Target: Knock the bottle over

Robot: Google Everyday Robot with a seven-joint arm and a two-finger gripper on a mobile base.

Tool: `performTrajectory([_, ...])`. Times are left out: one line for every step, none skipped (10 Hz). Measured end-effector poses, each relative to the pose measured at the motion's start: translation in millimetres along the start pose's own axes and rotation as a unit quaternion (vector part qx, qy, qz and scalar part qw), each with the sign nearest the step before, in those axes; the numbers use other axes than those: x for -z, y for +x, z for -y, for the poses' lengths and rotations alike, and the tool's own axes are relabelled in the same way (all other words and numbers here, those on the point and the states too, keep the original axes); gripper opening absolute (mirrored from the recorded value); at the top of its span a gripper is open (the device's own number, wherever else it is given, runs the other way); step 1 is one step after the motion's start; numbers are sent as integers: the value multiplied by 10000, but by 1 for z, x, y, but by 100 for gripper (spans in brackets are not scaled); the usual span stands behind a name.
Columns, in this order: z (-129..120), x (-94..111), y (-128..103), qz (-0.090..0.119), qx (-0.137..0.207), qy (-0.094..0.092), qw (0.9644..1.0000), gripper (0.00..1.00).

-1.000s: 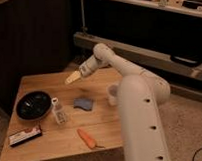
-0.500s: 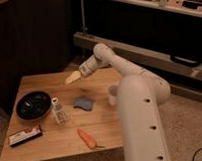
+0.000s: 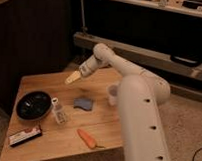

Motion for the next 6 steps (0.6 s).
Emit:
performTrajectory([0, 0, 0, 0, 0, 0, 10000, 80])
performTrajectory([0, 0, 0, 0, 0, 0, 10000, 80])
performTrajectory([0, 0, 0, 0, 0, 0, 10000, 80])
performTrajectory([0, 0, 0, 0, 0, 0, 10000, 80])
performTrajectory([0, 0, 0, 0, 0, 0, 10000, 80])
performTrajectory([0, 0, 0, 0, 0, 0, 10000, 80])
